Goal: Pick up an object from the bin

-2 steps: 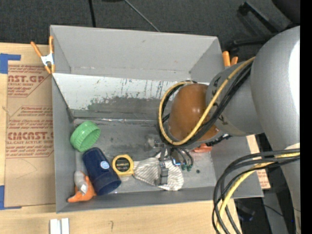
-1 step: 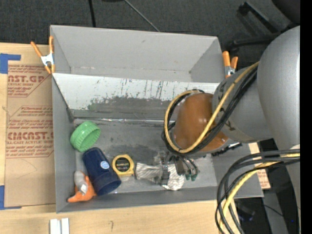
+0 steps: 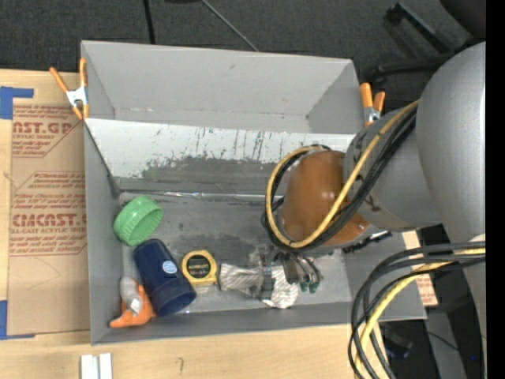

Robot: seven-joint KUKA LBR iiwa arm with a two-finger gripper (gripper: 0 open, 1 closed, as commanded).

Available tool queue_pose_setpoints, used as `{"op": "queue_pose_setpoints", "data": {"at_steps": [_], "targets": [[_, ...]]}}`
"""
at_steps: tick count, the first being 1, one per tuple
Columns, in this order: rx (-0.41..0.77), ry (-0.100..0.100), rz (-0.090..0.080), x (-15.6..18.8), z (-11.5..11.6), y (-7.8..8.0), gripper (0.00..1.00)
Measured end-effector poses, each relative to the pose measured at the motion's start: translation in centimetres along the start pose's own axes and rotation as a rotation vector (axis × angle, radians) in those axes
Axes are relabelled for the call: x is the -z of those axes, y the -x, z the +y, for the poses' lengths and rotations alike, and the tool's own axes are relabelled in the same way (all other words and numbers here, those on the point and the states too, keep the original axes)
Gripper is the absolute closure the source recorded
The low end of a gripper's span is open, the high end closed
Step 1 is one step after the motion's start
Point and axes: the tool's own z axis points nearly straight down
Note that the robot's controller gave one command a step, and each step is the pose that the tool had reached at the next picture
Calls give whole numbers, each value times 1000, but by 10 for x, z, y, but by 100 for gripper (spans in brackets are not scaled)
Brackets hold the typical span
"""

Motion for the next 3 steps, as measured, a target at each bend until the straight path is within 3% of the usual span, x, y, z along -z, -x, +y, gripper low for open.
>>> {"op": "queue_pose_setpoints", "data": {"at_steps": [3], "targets": [[0,0,4,29,0,-2,100]]}}
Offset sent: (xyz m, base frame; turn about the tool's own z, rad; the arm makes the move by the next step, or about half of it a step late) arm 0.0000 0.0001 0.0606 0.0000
